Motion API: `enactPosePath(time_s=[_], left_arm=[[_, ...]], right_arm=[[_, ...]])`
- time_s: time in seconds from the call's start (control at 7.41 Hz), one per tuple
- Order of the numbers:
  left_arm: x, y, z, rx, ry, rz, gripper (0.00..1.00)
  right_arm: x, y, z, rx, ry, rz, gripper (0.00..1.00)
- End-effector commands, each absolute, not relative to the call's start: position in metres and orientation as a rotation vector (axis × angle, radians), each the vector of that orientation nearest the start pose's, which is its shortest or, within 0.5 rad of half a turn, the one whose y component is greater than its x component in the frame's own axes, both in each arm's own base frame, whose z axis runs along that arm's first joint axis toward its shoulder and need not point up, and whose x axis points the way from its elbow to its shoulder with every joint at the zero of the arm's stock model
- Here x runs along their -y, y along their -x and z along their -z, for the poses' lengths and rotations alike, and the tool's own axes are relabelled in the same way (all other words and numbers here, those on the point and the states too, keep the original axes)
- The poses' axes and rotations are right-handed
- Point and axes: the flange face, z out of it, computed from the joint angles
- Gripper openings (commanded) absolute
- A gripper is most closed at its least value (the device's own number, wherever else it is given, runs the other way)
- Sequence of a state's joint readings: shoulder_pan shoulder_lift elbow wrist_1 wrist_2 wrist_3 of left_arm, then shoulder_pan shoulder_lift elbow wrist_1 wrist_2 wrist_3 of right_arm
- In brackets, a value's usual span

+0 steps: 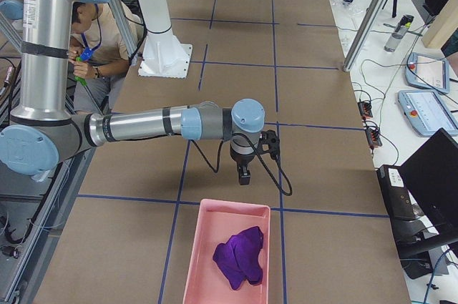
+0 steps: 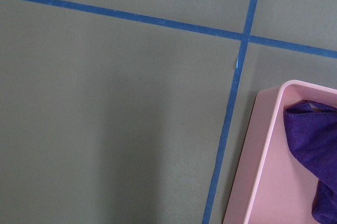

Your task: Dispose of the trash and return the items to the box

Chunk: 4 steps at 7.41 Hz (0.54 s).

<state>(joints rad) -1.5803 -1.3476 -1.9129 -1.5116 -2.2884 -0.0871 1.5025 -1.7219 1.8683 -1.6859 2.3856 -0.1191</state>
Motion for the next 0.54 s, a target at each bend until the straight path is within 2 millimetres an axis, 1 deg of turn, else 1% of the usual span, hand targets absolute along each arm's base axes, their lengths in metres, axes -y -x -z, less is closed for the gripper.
enactPosePath(time_s=[0.0, 0.27, 0.4], left_arm=[[0.4040, 0.0726, -0.5978, -0.713, -0.035, 0.070, 1.00], [0.4065, 0.0724, -0.5989, -0.716, -0.033, 0.070, 1.00], [0.4066, 0.0724, -0.5974, -0.717, -0.036, 0.069, 1.00]], right_arm=[[0.4292, -0.0326, -0.5911, 0.814, -0.058, 0.205, 1.00], [0.4324, -0.0352, -0.5854, 0.812, -0.071, 0.198, 1.00], [0.4311, -0.0423, -0.5875, 0.804, -0.069, 0.173, 1.00]])
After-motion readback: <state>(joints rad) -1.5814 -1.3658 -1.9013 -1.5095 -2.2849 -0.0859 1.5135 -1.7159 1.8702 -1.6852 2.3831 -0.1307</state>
